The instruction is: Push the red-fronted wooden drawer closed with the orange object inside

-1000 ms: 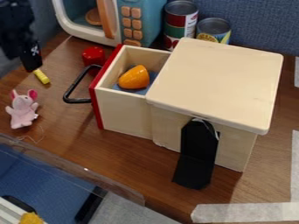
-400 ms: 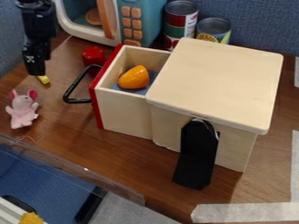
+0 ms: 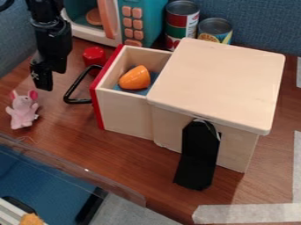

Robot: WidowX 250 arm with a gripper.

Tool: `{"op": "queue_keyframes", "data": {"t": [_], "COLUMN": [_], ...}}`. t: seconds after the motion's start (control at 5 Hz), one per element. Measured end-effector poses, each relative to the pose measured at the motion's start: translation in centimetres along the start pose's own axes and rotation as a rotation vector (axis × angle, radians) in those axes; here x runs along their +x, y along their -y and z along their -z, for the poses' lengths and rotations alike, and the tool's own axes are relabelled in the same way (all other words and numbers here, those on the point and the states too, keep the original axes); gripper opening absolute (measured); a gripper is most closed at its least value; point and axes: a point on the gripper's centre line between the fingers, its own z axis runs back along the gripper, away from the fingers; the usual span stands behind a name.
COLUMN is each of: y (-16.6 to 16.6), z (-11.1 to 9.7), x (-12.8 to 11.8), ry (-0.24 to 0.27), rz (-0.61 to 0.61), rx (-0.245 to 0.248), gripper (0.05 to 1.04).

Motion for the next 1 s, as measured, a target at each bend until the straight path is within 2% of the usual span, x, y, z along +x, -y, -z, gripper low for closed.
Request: {"op": "queue_keyframes", "data": {"t": [0.2, 0.8, 1.0], "y": [0.8, 0.4, 0.4], "z": [0.6, 0.9, 1.9], "x": [1.7, 3.9, 4.9], "ry": [0.01, 0.105, 0.121], "rz": [0.05, 0.1, 0.099], "rx": [0.029, 0.083, 0.059], "gripper": [0.999, 0.999, 0.999]}}
